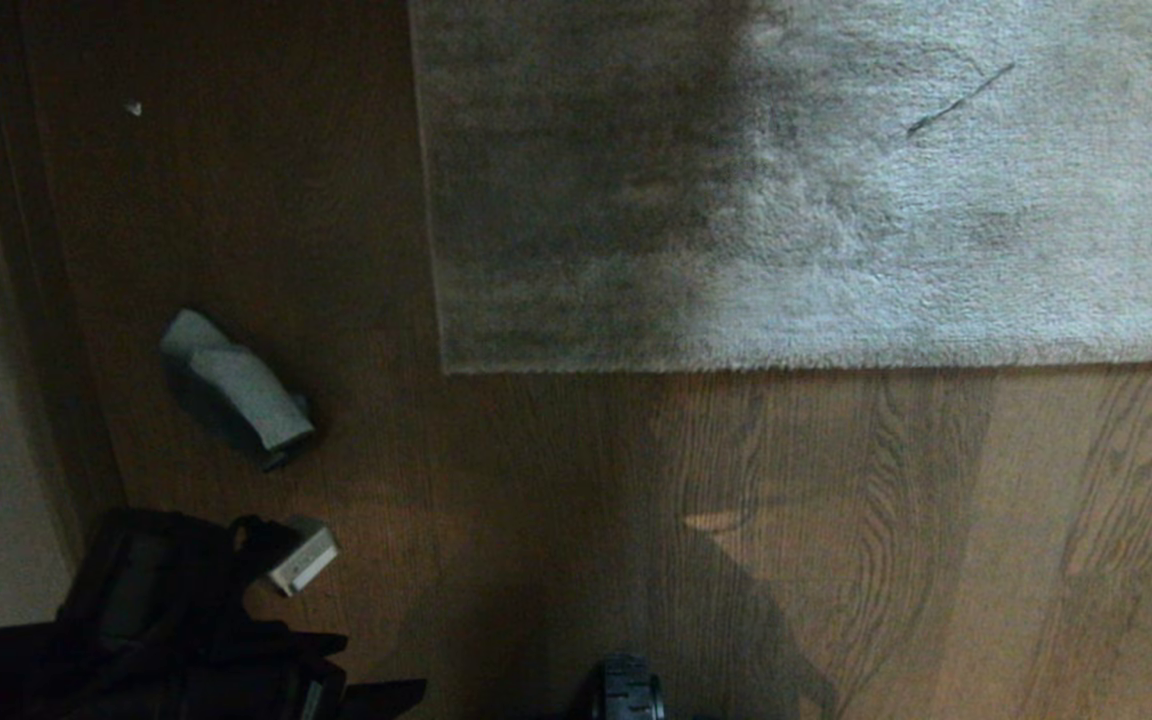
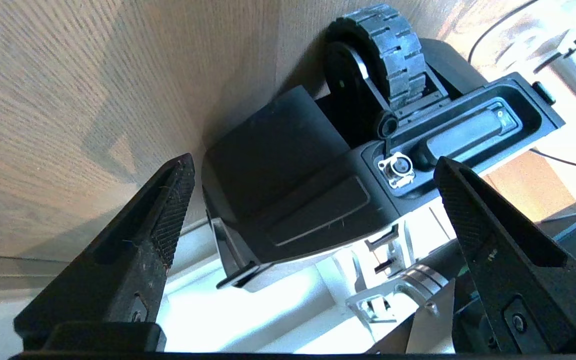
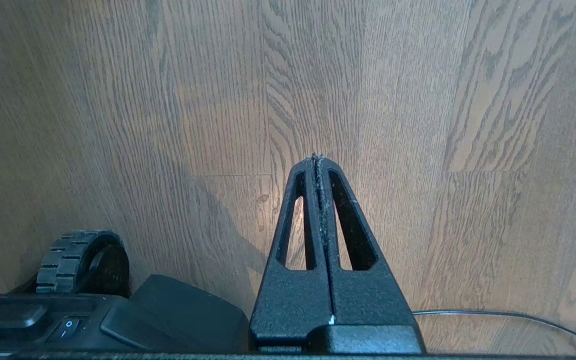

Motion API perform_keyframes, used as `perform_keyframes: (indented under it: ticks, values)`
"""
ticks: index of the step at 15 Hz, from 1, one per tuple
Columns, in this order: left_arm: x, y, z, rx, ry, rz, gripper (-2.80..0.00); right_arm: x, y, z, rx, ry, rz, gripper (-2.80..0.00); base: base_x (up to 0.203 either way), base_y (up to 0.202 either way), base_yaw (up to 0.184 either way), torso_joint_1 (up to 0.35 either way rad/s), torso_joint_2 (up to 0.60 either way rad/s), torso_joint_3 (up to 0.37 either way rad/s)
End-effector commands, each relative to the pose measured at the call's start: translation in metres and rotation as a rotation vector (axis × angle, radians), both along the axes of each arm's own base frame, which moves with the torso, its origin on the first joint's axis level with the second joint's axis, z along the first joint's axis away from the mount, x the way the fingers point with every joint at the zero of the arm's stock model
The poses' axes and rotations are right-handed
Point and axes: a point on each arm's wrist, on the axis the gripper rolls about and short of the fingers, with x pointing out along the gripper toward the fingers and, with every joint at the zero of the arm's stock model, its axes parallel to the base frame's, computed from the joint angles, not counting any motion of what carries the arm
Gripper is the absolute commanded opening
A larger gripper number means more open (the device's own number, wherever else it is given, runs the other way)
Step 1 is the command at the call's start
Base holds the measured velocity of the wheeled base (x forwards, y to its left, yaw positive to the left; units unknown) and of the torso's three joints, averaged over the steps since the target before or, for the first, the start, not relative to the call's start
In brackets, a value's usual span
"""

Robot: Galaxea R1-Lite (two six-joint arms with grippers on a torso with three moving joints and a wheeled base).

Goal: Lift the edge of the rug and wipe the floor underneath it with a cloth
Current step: Pick up the rag

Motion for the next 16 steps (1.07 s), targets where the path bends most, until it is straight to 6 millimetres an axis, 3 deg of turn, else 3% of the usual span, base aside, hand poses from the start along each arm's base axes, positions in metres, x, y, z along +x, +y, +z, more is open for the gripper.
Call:
perform_keyframes:
  ticks: [1,16]
  values:
    - [0.0039,-0.0021,-0.0008,0.001,0.005,-0.004,0.0,0.0,0.0,0.0001,0.0,-0.001,0.0,-2.8,0.0,0.0,0.0,0.0,0.0,0.0]
    - [0.009,-0.0092,0.0032,-0.008,-0.013,-0.028,0.0,0.0,0.0,0.0001,0.0,-0.001,0.0,-2.8,0.0,0.0,0.0,0.0,0.0,0.0]
